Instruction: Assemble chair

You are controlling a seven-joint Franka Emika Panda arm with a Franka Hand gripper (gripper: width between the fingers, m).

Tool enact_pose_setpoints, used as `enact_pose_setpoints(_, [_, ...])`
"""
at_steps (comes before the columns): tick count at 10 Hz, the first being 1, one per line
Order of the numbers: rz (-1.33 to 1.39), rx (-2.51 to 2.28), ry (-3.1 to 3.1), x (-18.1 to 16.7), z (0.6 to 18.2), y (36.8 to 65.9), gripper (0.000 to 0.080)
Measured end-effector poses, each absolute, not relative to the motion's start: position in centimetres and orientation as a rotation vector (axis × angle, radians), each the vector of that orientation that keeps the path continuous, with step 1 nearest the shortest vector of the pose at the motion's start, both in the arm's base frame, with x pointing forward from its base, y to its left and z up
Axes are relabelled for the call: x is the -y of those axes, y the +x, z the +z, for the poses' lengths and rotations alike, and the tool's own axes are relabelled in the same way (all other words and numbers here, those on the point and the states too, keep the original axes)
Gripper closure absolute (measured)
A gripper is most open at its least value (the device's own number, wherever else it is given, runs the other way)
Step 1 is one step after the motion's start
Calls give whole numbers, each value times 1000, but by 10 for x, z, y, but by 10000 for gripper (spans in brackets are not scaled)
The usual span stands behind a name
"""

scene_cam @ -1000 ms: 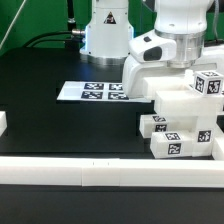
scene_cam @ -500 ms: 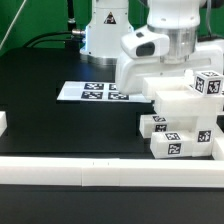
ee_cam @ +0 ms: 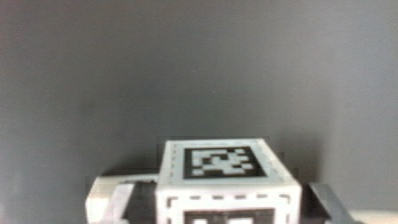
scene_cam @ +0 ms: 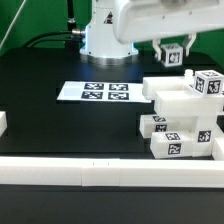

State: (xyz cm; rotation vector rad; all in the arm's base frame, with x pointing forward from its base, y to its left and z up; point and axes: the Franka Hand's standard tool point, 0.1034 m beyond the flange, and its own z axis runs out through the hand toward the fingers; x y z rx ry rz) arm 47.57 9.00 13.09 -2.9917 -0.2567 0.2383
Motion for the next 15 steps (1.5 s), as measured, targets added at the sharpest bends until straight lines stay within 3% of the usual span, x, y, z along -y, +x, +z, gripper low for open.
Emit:
enact_pose_setpoints(1, [245, 243, -2989, -92, 141, 482, 522])
enact_pose_setpoints(4, [240, 246, -2990, -92, 138, 483, 522])
enact_pose_setpoints(7, [206, 327, -3007, -114, 149, 516, 522])
enact_pose_setpoints(12, [166, 343, -3020, -117, 122, 518, 522])
enact_pose_setpoints(15, [159, 350, -3018, -111, 122, 520, 522])
